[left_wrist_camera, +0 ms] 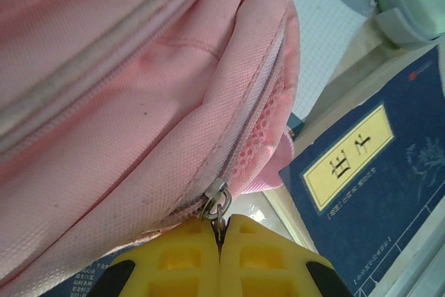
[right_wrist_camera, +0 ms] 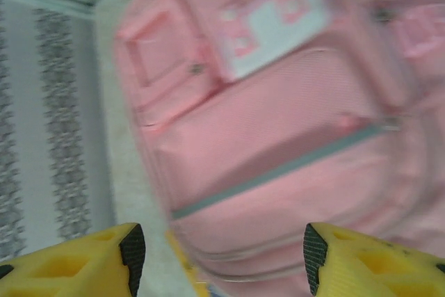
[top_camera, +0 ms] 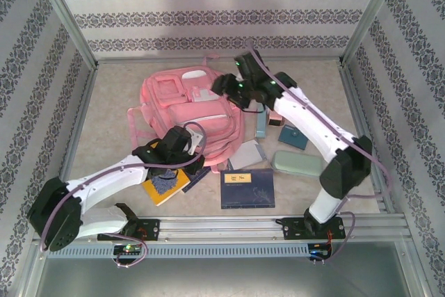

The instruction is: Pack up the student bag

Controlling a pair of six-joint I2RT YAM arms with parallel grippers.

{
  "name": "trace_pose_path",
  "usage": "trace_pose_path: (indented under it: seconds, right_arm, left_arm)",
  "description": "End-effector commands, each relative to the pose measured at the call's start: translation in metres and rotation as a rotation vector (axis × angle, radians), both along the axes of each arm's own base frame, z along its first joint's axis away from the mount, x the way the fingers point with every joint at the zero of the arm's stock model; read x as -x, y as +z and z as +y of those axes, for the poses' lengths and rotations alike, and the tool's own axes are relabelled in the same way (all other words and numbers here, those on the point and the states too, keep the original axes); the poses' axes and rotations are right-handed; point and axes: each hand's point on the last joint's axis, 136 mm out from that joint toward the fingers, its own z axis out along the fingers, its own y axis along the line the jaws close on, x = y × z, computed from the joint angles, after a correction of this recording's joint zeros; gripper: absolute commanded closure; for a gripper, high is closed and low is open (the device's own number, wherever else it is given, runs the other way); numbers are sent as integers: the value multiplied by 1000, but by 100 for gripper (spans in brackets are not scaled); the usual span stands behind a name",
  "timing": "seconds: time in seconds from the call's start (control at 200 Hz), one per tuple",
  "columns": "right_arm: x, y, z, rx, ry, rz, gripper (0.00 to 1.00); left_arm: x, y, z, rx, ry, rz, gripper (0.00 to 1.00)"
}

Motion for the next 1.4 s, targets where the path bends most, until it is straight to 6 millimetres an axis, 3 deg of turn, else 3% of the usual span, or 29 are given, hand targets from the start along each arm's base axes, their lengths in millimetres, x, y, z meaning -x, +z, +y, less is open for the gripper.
trace_pose_path:
  seconds: [0.0, 0.31, 0.45, 0.73, 0.834, 0.899, 0.969, 1.099, 1.394]
  right_arm:
    - [10, -54, -41, 92, -16, 122, 37]
    - [9, -117, -51, 54, 24, 285, 29]
    - [9, -137, -36, -47, 26, 336, 18]
    - [8, -166, -25, -164, -54, 382, 19]
    - [6, -172, -27, -226, -129, 369, 31]
    - [3, -171, -27, -265, -170, 353, 49]
    - [0, -166, -25, -301, -203, 332, 76]
    - [-2, -146, -20, -326, -226, 269, 95]
    - [9, -120, -13, -279, -265, 156, 99]
  left_arm:
    - [2, 22, -1, 43, 0, -47, 100]
    - [-9, 44, 17, 27, 71, -100, 100]
    - [-22, 57, 23, 49, 113, -121, 100]
    - [-31, 90, 32, 95, 145, -150, 100]
    - [-28, 97, 37, 120, 160, -147, 100]
    - [-25, 97, 37, 134, 161, -127, 100]
    - [-20, 91, 34, 150, 154, -86, 100]
    - [-11, 82, 29, 194, 164, -4, 100]
    - [-3, 77, 20, 253, 212, 157, 100]
